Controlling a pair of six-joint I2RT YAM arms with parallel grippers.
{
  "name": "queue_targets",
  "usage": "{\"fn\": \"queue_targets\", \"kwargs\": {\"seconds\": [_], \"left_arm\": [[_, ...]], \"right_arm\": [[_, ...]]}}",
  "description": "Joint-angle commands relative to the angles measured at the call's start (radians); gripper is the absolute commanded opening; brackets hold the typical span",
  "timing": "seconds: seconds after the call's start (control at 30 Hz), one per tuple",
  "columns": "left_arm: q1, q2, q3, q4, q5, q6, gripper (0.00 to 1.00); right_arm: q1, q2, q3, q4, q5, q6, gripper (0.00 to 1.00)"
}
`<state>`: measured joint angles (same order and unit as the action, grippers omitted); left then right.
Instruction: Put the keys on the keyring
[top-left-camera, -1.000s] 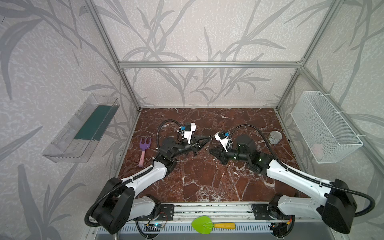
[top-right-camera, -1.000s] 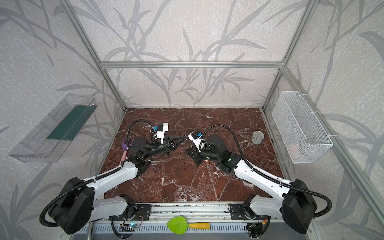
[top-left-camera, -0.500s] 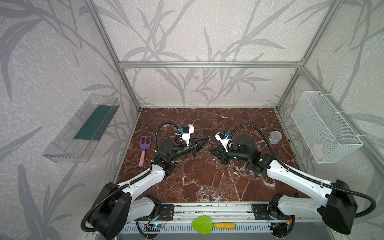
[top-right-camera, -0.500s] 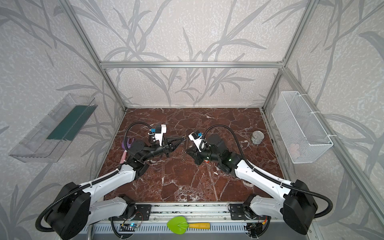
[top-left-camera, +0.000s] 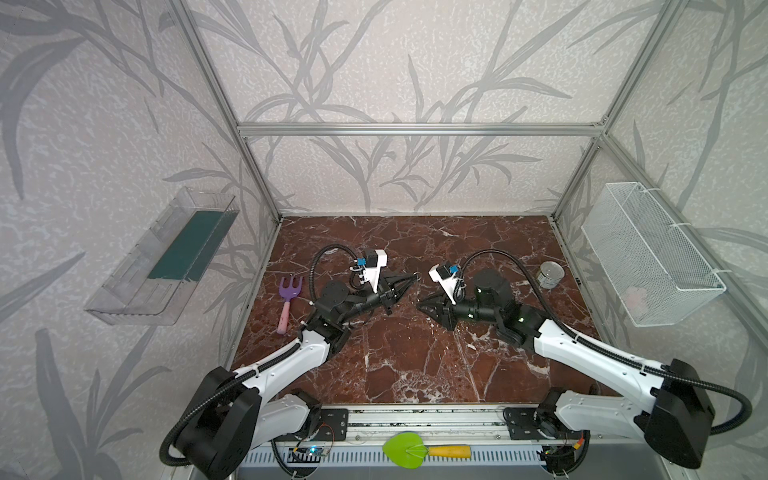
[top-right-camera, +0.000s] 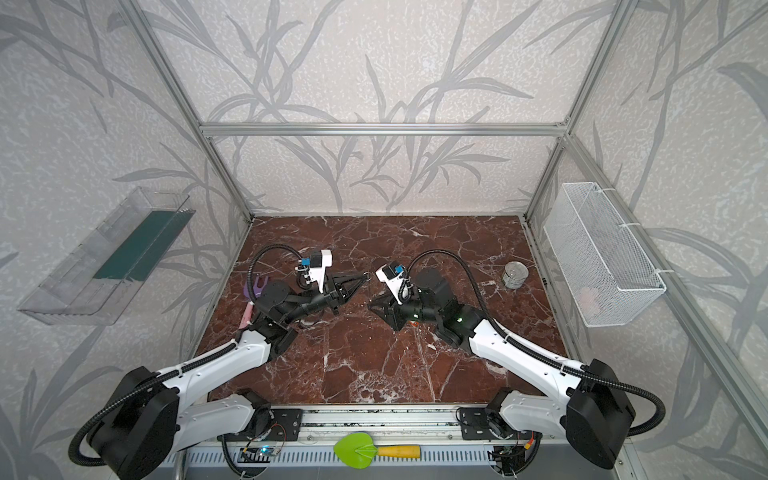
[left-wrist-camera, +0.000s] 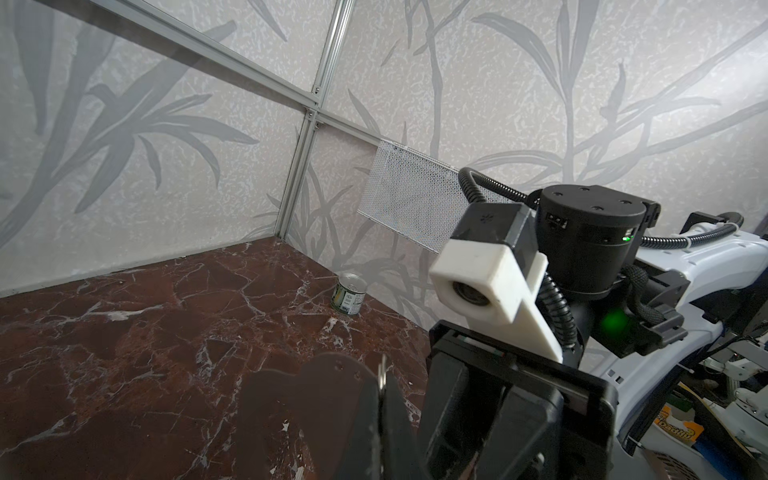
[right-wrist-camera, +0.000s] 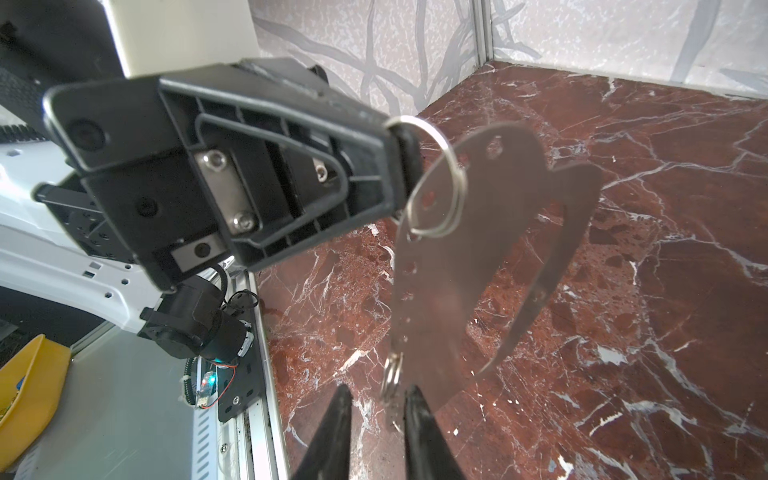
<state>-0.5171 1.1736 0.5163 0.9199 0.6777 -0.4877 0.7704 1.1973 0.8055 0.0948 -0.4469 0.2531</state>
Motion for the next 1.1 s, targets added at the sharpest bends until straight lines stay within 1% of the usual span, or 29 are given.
{"fn": "queue_targets", "kwargs": {"seconds": [0.0, 0.37, 0.67, 0.93, 1.07], "left_arm": [[-0.006, -0.028, -0.004, 0.023, -0.010, 0.014, 0.00], [-0.011, -0.045, -0.002, 0.006, -0.012, 0.022, 0.00], [-0.019, -0.052, -0.004, -0.001, -0.014, 0.026, 0.00], [-0.022, -0.063, -0.008, -0.019, -0.033, 0.045, 0.00], [-0.022, -0.082, -0.013, -0.049, -0.049, 0.064, 0.00]], "right_arm": [[-0.005, 0.010, 0.030, 0.029, -0.015, 0.006, 0.27], [-0.004, 0.021, 0.032, 0.024, 0.002, 0.003, 0.28], [-0.005, 0.021, 0.036, 0.028, 0.005, 0.003, 0.23], [-0.005, 0.021, 0.041, 0.009, 0.013, -0.005, 0.12], [-0.005, 0.012, 0.041, -0.007, 0.028, -0.010, 0.09]]}}
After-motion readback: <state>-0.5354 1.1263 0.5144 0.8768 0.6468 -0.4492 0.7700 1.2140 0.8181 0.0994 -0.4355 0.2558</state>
